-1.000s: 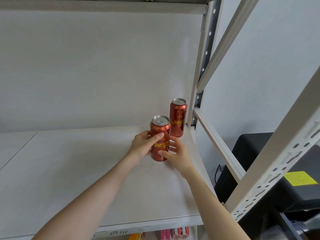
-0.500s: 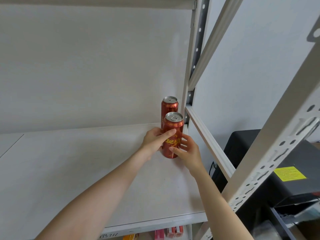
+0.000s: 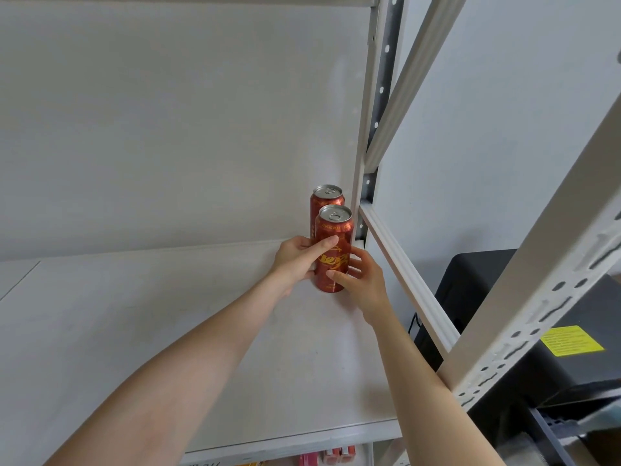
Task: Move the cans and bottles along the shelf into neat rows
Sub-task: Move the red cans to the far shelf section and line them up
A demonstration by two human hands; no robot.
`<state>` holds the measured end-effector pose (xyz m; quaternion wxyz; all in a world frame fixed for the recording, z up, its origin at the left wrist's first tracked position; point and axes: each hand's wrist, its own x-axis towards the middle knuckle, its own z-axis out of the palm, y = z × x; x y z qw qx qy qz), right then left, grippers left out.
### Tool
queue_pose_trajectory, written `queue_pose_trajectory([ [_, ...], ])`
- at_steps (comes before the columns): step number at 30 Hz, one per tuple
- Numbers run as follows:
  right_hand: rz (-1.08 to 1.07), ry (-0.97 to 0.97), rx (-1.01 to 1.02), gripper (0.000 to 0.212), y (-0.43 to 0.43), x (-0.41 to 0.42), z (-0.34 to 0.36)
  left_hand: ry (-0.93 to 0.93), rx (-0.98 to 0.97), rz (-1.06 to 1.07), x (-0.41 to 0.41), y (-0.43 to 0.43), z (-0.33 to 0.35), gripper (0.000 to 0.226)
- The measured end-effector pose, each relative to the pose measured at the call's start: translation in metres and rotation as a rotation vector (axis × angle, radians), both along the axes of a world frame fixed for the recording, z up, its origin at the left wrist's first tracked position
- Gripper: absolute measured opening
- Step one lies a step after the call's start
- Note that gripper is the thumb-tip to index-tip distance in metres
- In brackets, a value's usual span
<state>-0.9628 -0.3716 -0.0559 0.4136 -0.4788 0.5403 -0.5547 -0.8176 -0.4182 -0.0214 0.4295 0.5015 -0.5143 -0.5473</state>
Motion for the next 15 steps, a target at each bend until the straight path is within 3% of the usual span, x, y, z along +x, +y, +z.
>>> queue_pose_trajectory([
  [12,-0.017,0.022,0.007,0.062,-0.0106,-0.0003,-0.0023,-0.011,0.007,-0.012,-0.0018,-0.0107,-0.0002,0.084],
  [15,-0.037,0.044,0.017,0.061,-0.0091,0.0005,-0.0029,-0.044,0.004,-0.044,0.0007,-0.0088,0.001,0.07],
])
